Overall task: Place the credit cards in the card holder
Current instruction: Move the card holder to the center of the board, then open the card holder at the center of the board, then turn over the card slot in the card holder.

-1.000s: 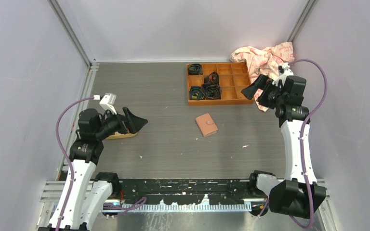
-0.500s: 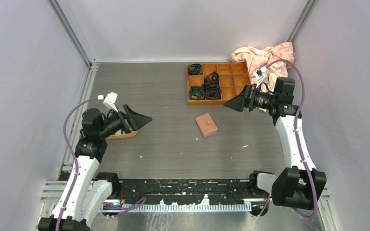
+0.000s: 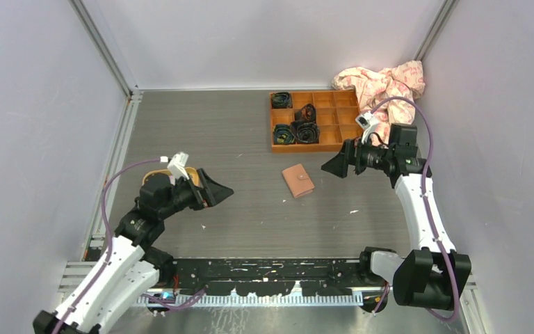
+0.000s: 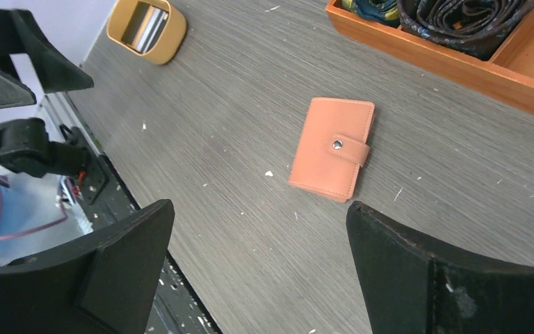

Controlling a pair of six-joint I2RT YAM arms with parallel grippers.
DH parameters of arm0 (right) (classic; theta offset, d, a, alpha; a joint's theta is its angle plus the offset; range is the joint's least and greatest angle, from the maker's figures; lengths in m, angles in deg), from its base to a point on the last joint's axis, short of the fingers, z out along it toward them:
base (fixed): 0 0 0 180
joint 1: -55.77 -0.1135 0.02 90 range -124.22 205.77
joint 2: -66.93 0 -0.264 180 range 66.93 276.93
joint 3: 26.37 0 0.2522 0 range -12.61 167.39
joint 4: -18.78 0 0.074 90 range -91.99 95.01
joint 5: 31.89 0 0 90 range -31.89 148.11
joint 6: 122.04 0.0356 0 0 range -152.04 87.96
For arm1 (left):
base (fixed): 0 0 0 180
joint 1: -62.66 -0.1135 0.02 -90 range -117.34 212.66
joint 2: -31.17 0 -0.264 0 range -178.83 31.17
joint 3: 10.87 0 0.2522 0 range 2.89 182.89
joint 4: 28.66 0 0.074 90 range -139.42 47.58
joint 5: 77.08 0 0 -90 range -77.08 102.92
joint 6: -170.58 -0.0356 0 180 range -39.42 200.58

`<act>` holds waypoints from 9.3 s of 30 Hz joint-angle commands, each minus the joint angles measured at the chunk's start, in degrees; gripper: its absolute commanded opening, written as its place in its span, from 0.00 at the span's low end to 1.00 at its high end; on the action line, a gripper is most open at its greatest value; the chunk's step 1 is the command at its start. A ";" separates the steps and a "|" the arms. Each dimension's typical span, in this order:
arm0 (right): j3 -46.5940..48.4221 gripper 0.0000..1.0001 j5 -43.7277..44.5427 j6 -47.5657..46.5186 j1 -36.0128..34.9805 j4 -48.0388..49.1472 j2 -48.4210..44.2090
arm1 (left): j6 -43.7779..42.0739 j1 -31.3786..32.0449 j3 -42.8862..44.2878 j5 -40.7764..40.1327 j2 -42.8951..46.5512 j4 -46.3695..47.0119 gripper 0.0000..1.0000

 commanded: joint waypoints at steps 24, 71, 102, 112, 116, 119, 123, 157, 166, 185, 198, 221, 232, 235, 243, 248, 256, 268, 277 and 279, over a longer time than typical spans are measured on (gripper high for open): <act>2.71 0.97 13.28 -5.52 -10.51 -2.43 7.26 | 12.66 28.88 35.55 -30.40 -66.57 10.69 0.78; 1.48 0.62 24.84 -16.93 -23.22 -2.31 16.05 | 20.04 32.91 18.42 -41.23 -65.60 29.08 0.00; -0.37 0.60 41.60 -23.61 -48.15 4.13 23.44 | 24.91 38.22 4.21 -38.19 -58.06 39.13 0.00; 0.28 0.54 43.11 -23.64 -50.48 3.57 26.77 | 24.38 38.30 4.60 -37.10 -58.27 39.35 0.00; 0.70 0.46 43.30 -24.03 -50.61 2.61 27.67 | 24.26 38.27 4.17 -37.30 -57.72 39.24 0.00; 1.03 0.37 44.19 -24.38 -50.66 2.06 28.38 | 24.08 38.28 3.90 -37.73 -57.48 39.16 0.00; 1.36 0.27 45.76 -24.18 -50.63 1.96 28.90 | 23.98 38.27 3.21 -38.42 -57.36 39.32 0.00; 0.95 0.03 3.39 5.79 -27.26 12.49 23.57 | 11.83 31.61 -1.76 -26.63 -46.45 41.61 0.71; 0.13 0.03 -1.73 10.54 -26.94 15.36 23.33 | 14.02 31.62 -2.71 -22.76 -47.75 49.32 0.77; 0.70 0.04 1.85 7.90 -26.95 13.05 23.85 | 17.17 31.62 -1.50 -25.27 -50.05 43.75 0.69; 2.87 0.17 18.15 -3.03 -27.04 5.00 23.52 | 10.84 30.80 0.46 -29.28 -49.24 33.96 0.18; -1.40 0.63 10.51 -20.87 -28.93 0.32 15.71 | -1.98 22.66 5.09 -17.72 -45.74 23.77 0.54; 0.39 0.61 12.96 -17.77 -32.14 -0.47 20.96 | -6.75 22.66 6.61 -23.31 -27.60 10.51 0.52; 1.86 0.60 12.73 -15.43 -32.72 -1.16 23.68 | -4.05 22.73 5.16 -18.27 -25.76 17.07 0.51; 4.82 0.57 13.67 -11.14 -33.22 -2.57 29.35 | -2.82 28.28 7.93 -16.48 -29.75 24.10 0.46; 5.96 0.54 14.98 -9.87 -33.27 -3.50 31.64 | -4.21 30.80 10.07 -17.21 -35.56 26.12 0.39; 7.69 0.51 15.38 -8.92 -33.32 -5.43 35.14 | -5.49 31.97 11.88 -17.38 -44.05 28.27 0.37; 9.83 0.49 14.14 -8.86 -33.38 -7.56 36.99 | -6.65 32.07 9.64 -21.99 -50.36 24.38 0.39; 10.87 0.49 14.77 -7.68 -33.40 -8.06 38.05 | -5.49 32.10 9.16 -20.97 -53.85 26.43 0.39; 11.03 0.49 15.22 -7.48 -33.48 -8.11 38.33 | -5.10 32.06 8.86 -20.98 -54.31 26.92 0.39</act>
